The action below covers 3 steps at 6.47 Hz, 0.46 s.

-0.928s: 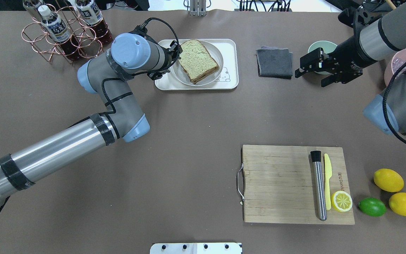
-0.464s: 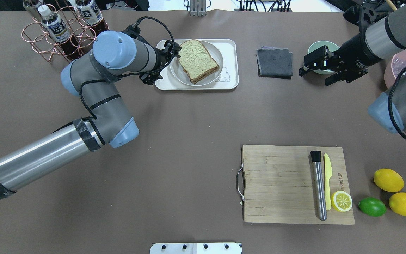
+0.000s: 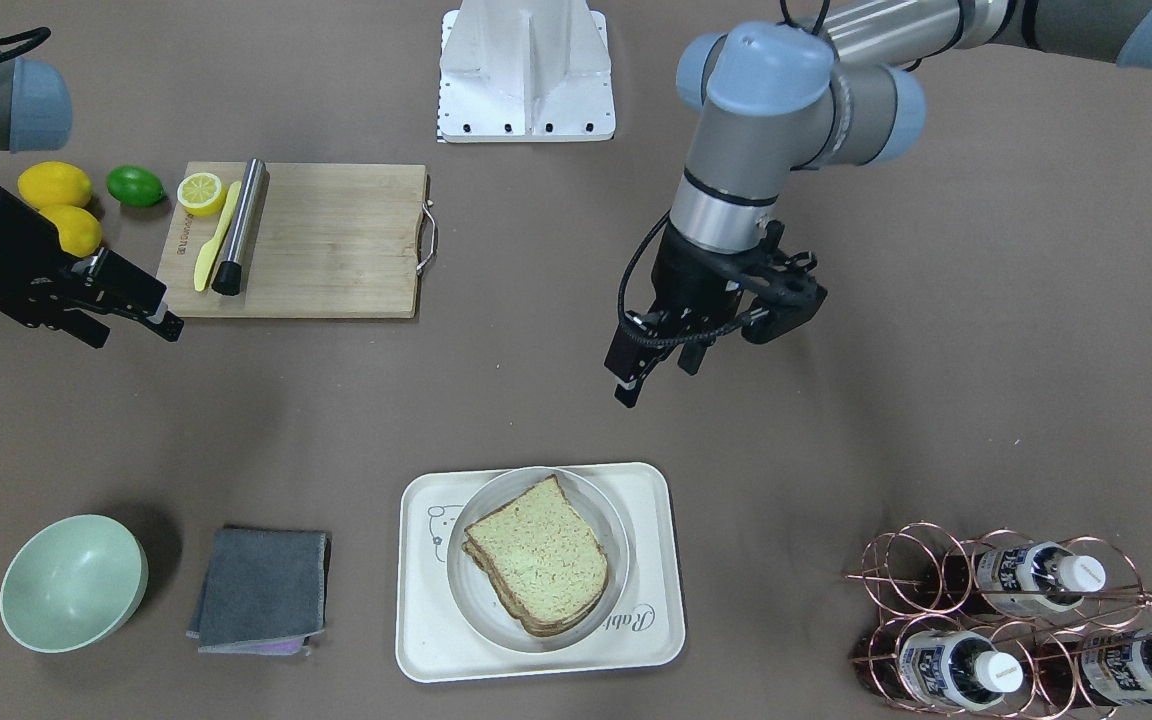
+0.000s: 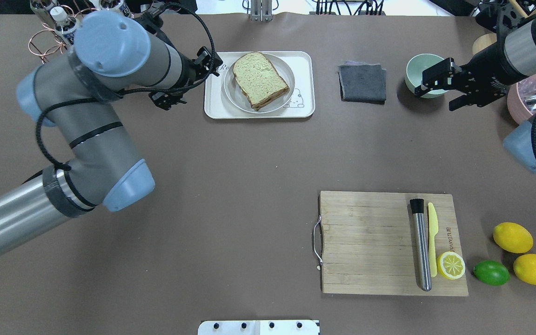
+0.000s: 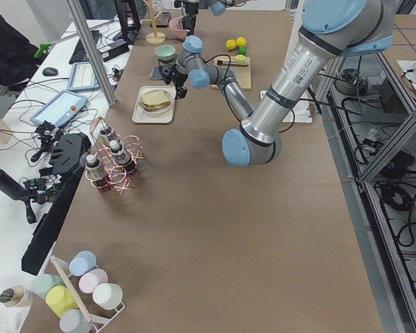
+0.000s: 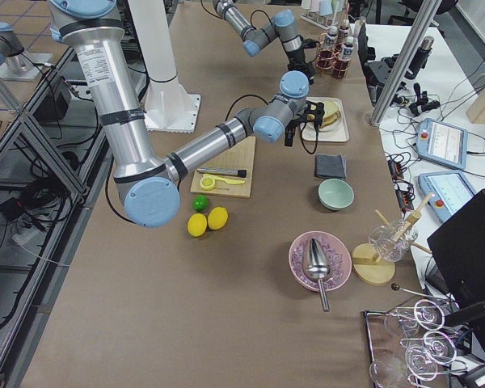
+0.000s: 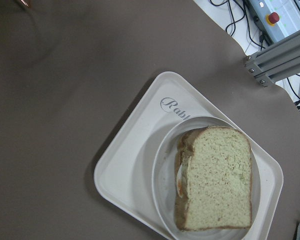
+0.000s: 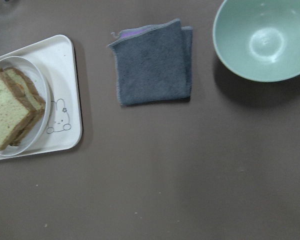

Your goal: Make sandwich and place on tray

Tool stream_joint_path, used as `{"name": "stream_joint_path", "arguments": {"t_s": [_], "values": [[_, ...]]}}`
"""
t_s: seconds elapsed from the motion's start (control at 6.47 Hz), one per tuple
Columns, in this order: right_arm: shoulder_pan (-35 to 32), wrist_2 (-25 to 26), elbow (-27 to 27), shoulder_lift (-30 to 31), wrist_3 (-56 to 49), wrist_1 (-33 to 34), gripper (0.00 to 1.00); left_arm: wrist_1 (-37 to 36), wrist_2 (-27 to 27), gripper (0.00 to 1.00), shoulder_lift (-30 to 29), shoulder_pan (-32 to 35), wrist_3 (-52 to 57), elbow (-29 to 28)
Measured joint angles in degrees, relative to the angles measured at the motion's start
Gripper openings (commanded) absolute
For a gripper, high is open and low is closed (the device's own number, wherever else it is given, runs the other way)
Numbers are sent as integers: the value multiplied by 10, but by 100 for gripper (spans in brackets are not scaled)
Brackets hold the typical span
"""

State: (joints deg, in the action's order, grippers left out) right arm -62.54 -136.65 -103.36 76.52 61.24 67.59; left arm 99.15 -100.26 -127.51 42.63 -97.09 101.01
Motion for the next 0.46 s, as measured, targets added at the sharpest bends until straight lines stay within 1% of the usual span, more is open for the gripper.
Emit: {"name": "stream_joint_path", "arguments": {"t_s": [0.15,0.31,0.46], "values": [[-20,1,3,31,-57,1,100,-56,-1,98,32,20,74,55],[-55,4,10,65,-154,24,100,-87,-7,98,72,49,164,90],[-97,15,14,87,-268,76,100,-100,-24,98,116,85,254,113]]}}
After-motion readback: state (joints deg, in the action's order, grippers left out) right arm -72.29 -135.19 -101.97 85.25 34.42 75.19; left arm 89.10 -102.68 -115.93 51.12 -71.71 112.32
